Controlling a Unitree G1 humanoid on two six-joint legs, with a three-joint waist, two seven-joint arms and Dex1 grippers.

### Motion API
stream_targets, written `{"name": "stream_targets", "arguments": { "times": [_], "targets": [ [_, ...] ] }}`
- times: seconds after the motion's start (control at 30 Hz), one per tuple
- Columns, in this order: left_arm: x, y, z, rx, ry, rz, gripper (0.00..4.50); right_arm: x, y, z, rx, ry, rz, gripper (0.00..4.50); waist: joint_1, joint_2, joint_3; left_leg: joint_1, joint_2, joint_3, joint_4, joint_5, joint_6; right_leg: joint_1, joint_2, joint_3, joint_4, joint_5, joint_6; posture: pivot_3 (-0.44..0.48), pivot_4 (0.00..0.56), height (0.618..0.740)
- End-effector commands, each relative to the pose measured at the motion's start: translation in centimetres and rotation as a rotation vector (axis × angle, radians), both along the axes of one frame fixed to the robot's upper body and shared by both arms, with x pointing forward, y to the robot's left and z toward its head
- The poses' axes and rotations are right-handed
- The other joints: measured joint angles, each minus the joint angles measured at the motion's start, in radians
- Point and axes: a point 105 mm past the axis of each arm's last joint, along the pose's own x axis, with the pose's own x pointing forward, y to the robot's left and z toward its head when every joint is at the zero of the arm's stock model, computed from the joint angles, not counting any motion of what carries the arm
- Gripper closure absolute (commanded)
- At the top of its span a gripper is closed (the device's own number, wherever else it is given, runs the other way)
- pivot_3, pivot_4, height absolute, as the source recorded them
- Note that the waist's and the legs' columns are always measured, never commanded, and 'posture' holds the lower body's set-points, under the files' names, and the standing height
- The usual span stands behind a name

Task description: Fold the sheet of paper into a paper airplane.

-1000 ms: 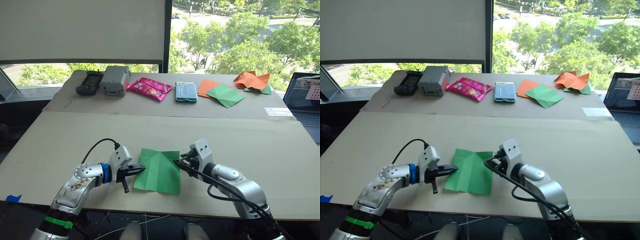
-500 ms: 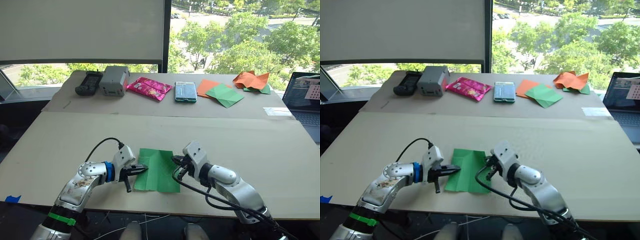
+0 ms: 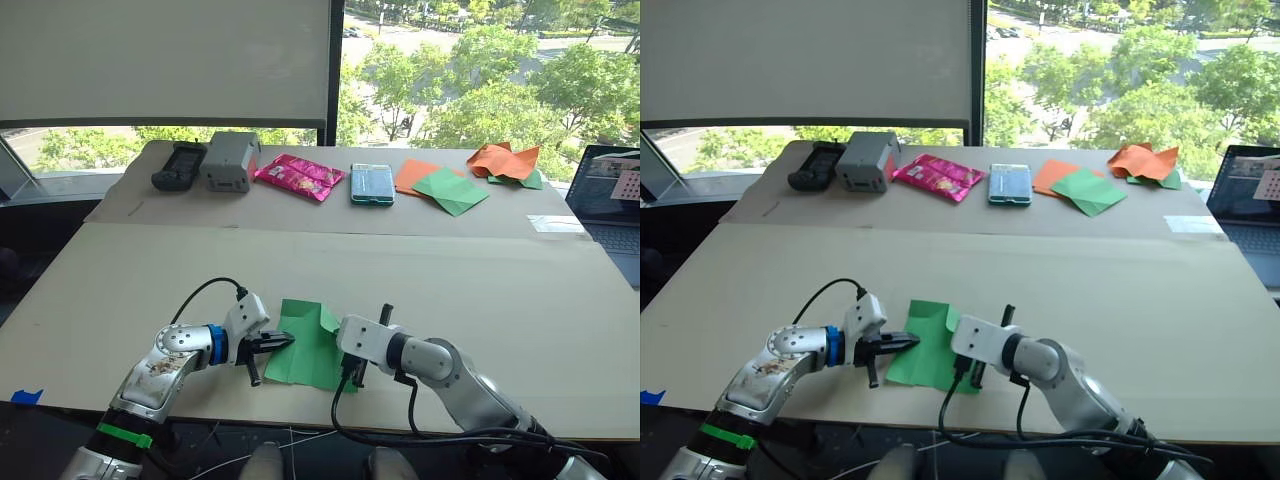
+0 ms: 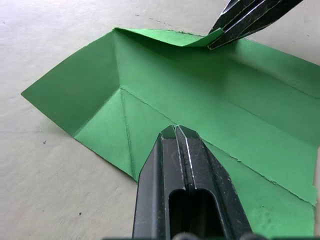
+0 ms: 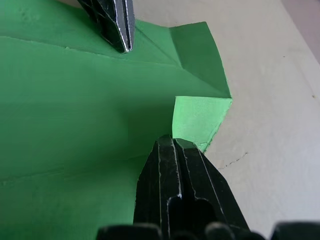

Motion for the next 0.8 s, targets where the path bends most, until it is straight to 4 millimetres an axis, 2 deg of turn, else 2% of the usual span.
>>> {"name": "stream_targets", "arguments": {
  "times": [0.03, 0.13, 0.23, 0.4, 0.6, 0.8],
  "targets": [
    [0.9, -0.9, 1.8, -0.028, -0.049, -0.02, 4.5, 0.1, 0.0, -0.1, -0.012, 0.015, -0.001, 4.46, 0.0, 0.0, 0.0, 0.0, 0.0, 0.0, 0.0, 0.0, 0.0, 0.0, 0.0, 0.0, 0.0, 0.0, 0.0, 0.0, 0.15, 0.72],
    [2.3, -1.9, 3.7, -0.103, -0.066, -0.018, 4.5, 0.3, 0.0, -0.3, -0.013, 0.022, -0.007, 4.46, 0.001, -0.001, 0.0, 0.0, 0.0, 0.0, 0.0, 0.0, 0.0, 0.0, 0.0, 0.0, 0.0, 0.0, 0.0, 0.0, 0.15, 0.72],
    [3.5, -2.8, 4.1, -0.104, -0.078, -0.035, 4.5, 0.3, 0.1, -0.3, -0.011, 0.024, -0.009, 4.46, -0.001, -0.002, 0.0, 0.001, 0.0, 0.0, 0.001, 0.0, 0.0, 0.001, 0.0, 0.0, 0.001, 0.0, 0.0, 0.0, 0.15, 0.72],
    [4.8, -3.9, 2.7, -0.059, -0.064, -0.07, 4.5, 0.4, 0.2, -0.3, -0.013, 0.026, -0.008, 4.46, -0.004, -0.002, -0.001, 0.003, 0.0, 0.0, 0.001, 0.003, 0.005, 0.003, 0.001, 0.0, 0.002, 0.0, 0.0, 0.0, 0.15, 0.72],
    [4.9, -4.2, 1.3, -0.023, -0.047, -0.102, 4.5, 0.3, 0.1, -0.2, -0.015, 0.025, -0.013, 4.46, -0.003, -0.002, -0.001, 0.003, 0.0, 0.0, 0.001, 0.005, 0.008, 0.002, 0.002, 0.001, 0.003, 0.0, 0.0, 0.0, 0.15, 0.72],
    [5.3, -4.5, 0.1, 0.029, -0.051, -0.105, 4.5, 0.2, 0.2, 0.0, -0.016, 0.018, -0.007, 4.46, -0.002, -0.002, -0.001, 0.003, 0.0, 0.0, 0.001, 0.002, 0.003, 0.003, 0.002, 0.001, 0.003, 0.0, 0.0, 0.0, 0.15, 0.72]
  ]
}}
